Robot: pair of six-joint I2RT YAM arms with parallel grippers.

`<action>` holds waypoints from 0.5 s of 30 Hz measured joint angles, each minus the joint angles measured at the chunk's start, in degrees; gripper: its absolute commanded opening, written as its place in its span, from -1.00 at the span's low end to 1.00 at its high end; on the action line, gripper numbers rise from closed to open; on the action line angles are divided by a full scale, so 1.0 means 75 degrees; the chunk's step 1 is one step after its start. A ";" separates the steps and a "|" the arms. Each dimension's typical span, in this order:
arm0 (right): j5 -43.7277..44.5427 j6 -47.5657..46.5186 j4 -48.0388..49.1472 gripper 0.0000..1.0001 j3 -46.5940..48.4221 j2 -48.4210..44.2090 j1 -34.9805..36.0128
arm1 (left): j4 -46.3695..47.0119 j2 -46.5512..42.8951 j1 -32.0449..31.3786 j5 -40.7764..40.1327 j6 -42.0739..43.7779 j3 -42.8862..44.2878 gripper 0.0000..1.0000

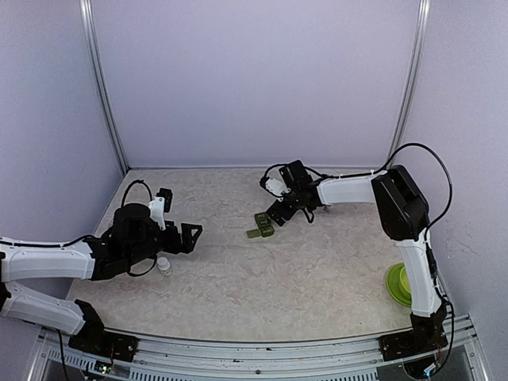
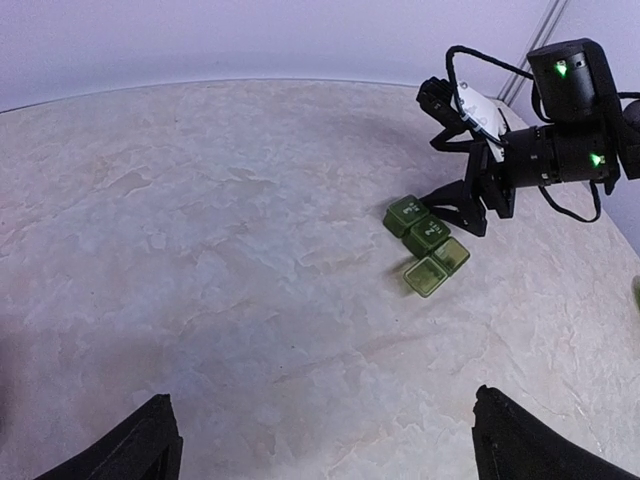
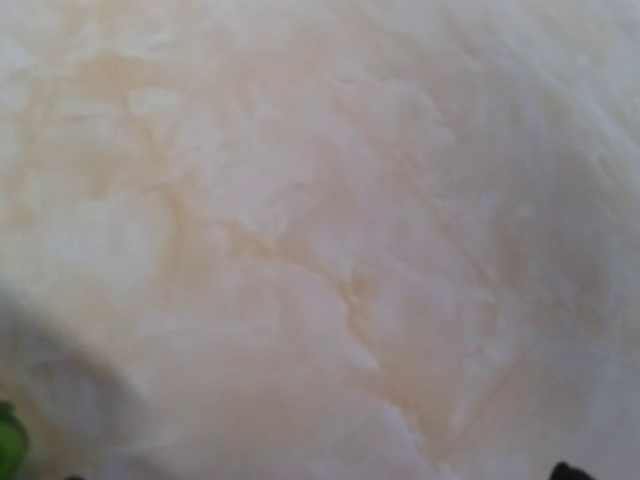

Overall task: Sort the pills into containers
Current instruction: Adjust the pill container at the center of the board.

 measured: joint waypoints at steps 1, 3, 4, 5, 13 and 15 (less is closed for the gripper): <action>0.0052 0.0052 0.0020 1.00 -0.0023 -0.0015 0.0000 | -0.0149 -0.0073 -0.0009 -0.0070 -0.0017 0.0023 0.98; 0.0192 0.0160 0.0082 1.00 -0.0216 -0.0128 0.0000 | -0.0545 -0.0216 -0.0026 -0.0221 -0.0087 0.0128 0.98; 0.0280 0.0213 0.0085 1.00 -0.0367 -0.0242 0.0000 | -0.0691 -0.0274 -0.0041 -0.0289 -0.0117 0.0184 0.98; 0.0382 0.0283 0.0079 1.00 -0.0612 -0.0423 0.0000 | -0.0883 -0.0344 -0.0067 -0.0364 -0.0152 0.0251 0.98; 0.0845 0.1011 0.0050 1.00 -0.2512 -0.2363 -0.0006 | -0.2107 -0.1067 -0.0437 -0.0991 -0.0638 0.0391 0.98; 0.0866 0.1224 0.0073 1.00 -0.2734 -0.2783 -0.0006 | -0.2425 -0.1166 -0.0533 -0.1227 -0.0790 0.0391 0.98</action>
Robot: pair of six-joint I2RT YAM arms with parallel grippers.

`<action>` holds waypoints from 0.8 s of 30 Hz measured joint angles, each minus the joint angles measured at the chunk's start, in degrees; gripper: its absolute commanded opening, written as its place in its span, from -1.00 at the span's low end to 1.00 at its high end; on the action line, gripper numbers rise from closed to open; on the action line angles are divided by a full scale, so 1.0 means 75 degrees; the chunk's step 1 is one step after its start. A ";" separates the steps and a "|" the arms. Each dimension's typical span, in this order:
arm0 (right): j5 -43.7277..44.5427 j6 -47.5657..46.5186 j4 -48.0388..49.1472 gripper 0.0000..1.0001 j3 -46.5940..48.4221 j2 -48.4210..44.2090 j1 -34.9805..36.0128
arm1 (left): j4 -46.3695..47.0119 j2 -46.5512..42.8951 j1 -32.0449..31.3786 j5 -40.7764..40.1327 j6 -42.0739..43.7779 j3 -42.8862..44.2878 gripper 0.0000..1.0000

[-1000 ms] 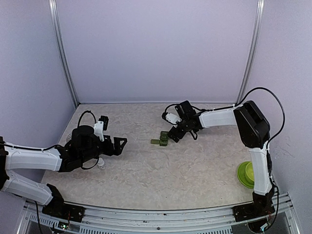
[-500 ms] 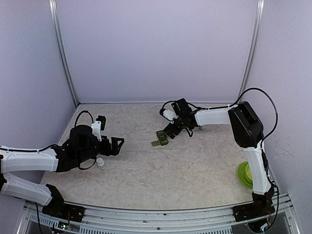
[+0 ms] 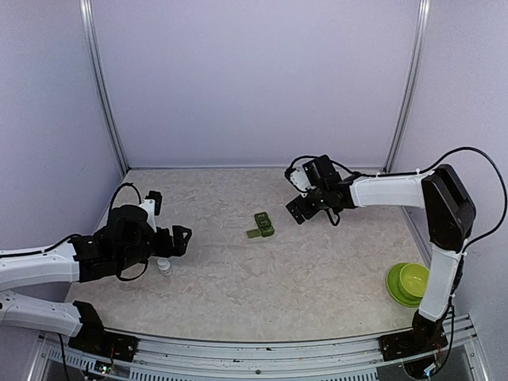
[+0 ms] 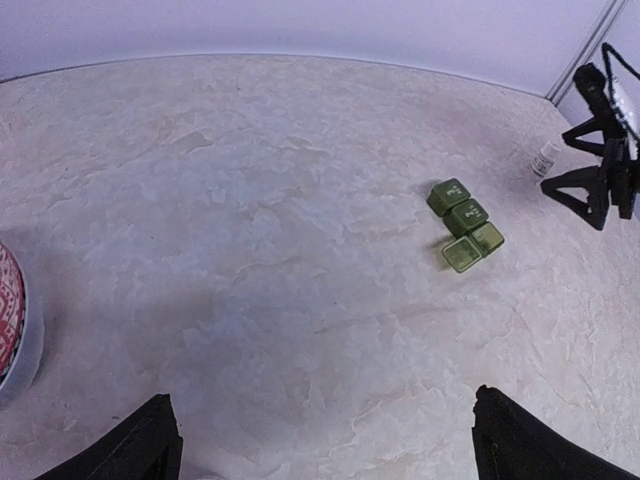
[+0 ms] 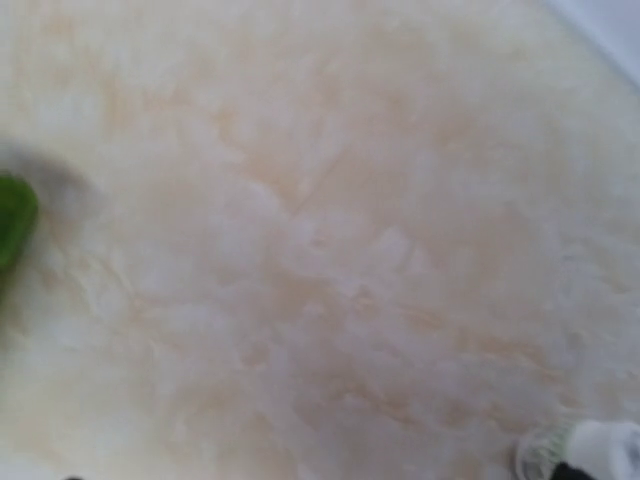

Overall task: Sort the pills into containers
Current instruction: Adjust the pill container at the center of the board, then pick up the pill bottle from the corner of the board.

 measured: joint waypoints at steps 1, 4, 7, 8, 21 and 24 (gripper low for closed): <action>0.0003 0.0131 0.0070 1.00 -0.0117 -0.0198 0.0000 | -0.0152 -0.0032 -0.0070 -0.0131 -0.0064 0.0000 0.98; 0.0015 0.0495 0.0221 1.00 -0.0405 -0.0656 0.0000 | -0.0530 -0.0076 -0.0300 -0.0469 -0.0119 0.0006 0.98; -0.0003 0.0749 0.0248 1.00 -0.0472 -0.0793 0.0000 | -0.0851 -0.0079 -0.0434 -0.0737 -0.0105 0.0044 0.98; -0.0026 0.0842 0.0245 1.00 -0.0472 -0.0801 0.0000 | -0.0973 -0.0079 -0.0440 -0.0799 -0.0076 0.0105 0.98; -0.0930 0.2025 -0.0175 1.00 -0.0536 -0.1614 -0.0087 | -0.2090 0.0752 -0.0087 -0.0685 0.0463 0.2728 0.98; -0.1174 0.2066 -0.0411 1.00 -0.0356 -0.1620 -0.0140 | -0.2940 0.1390 0.0093 -0.0778 0.0300 0.3739 0.98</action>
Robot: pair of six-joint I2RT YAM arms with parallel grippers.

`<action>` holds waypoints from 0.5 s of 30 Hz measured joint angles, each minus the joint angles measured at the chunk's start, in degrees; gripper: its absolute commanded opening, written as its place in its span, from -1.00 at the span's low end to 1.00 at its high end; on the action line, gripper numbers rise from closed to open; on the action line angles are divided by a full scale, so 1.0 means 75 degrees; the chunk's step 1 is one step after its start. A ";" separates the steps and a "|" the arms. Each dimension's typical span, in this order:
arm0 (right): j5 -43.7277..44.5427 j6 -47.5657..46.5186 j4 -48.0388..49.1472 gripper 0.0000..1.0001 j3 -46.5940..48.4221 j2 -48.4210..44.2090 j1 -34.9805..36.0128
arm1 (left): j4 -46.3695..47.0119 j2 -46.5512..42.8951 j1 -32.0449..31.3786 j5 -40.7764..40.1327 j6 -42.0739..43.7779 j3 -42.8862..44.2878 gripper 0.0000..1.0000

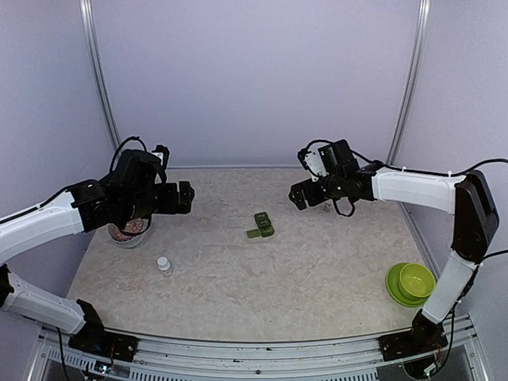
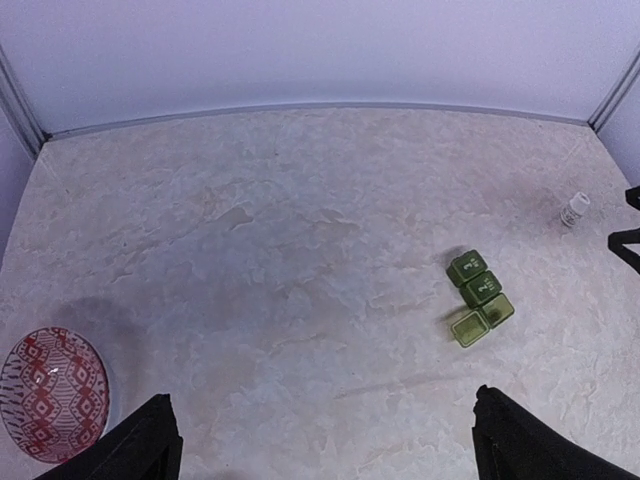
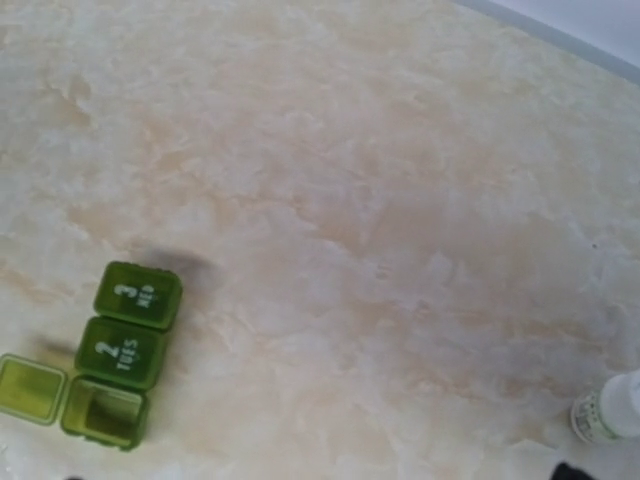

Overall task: Sort the pills into containers
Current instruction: Pick up the pill bottle from the corner of the board.

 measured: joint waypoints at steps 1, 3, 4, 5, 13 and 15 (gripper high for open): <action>-0.0038 0.0000 -0.0058 1.00 0.0044 -0.0012 -0.0003 | -0.0265 0.0157 0.0064 -0.0029 -0.0073 0.0262 0.98; -0.0082 0.0000 -0.0157 1.00 0.0134 -0.0026 -0.0006 | -0.0714 0.0329 0.0181 -0.0111 -0.0201 0.0589 0.98; -0.0099 0.0003 -0.0221 1.00 0.0178 -0.0041 -0.0006 | -0.0836 0.0335 0.0219 -0.0128 -0.0216 0.0629 0.98; -0.0119 0.0012 -0.0268 1.00 0.0213 -0.0047 -0.0006 | -0.0947 0.0318 0.0242 -0.0140 -0.0230 0.0627 0.97; -0.0452 0.0169 -0.0466 1.00 0.0251 -0.0111 -0.0006 | -0.1090 -0.0533 0.0245 -0.0160 -0.0554 -0.0248 0.98; -0.0522 0.0236 -0.0437 1.00 0.0108 -0.0323 -0.0006 | -0.1227 -0.0705 0.0233 -0.0152 -0.0778 -0.0405 0.98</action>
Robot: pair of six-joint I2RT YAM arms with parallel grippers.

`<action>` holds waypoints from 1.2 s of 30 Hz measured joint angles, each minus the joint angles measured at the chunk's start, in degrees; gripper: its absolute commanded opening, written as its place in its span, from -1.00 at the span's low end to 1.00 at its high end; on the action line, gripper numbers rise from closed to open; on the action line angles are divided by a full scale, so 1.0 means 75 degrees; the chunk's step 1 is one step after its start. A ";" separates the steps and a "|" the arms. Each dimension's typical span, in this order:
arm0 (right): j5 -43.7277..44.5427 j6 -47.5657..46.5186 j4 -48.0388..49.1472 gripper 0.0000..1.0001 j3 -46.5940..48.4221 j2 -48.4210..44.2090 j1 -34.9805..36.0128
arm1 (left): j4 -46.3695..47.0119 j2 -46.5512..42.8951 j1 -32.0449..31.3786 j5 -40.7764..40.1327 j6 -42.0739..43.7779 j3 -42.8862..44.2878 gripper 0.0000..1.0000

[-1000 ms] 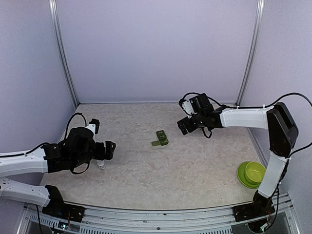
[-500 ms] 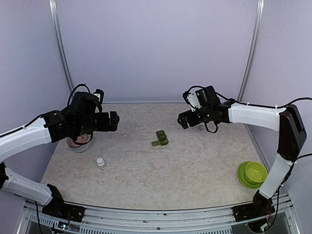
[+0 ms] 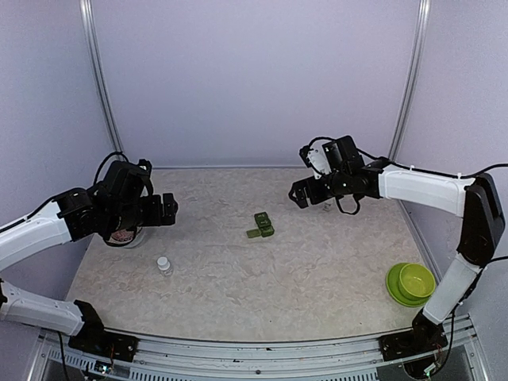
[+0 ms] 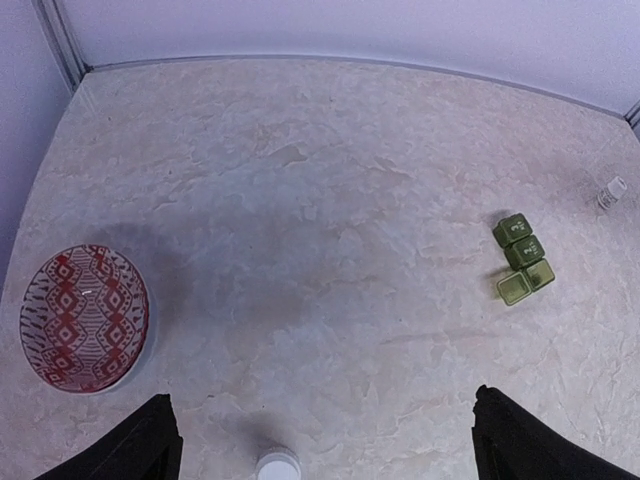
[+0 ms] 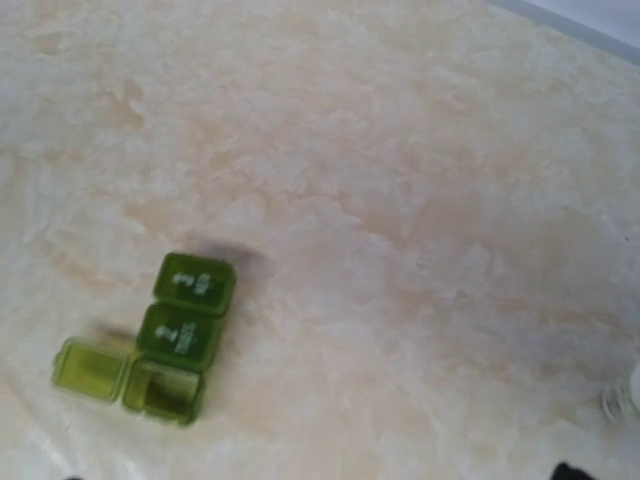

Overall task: Sort the pills into containers
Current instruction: Pick up the pill bottle from the corner of the board.

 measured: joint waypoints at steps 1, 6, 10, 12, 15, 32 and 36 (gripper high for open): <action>-0.0020 0.0035 0.0006 1.00 -0.0140 -0.0181 0.0000 | -0.0070 -0.0064 -0.0017 0.0009 -0.0093 -0.0070 0.98; -0.0254 0.0358 0.0242 1.00 -0.1166 -0.1428 -0.0003 | -0.0609 -0.0557 -0.0519 0.0096 -0.0723 -0.0679 0.98; -0.0519 0.0644 0.0629 1.00 -0.2078 -0.2154 0.0000 | -0.0935 -0.1218 -0.1221 0.0047 -0.1306 -0.1361 0.98; -0.0629 0.0796 0.0790 1.00 -0.2527 -0.2358 0.0003 | -0.1177 -0.1378 -0.1530 -0.0035 -0.1652 -0.1475 0.98; -0.0746 0.0965 0.0851 1.00 -0.2970 -0.2512 0.0029 | -0.1285 -0.1393 -0.1760 -0.0087 -0.2183 -0.1483 0.97; -0.0650 0.0962 0.1338 1.00 -0.3048 -0.2203 0.1090 | -0.0251 -0.0143 -0.1163 -0.0717 -0.2812 -0.2436 0.82; -0.0533 0.0918 0.1373 1.00 -0.2978 -0.1886 0.1367 | 0.0338 0.0166 -0.0682 -0.0530 -0.2527 -0.2672 0.71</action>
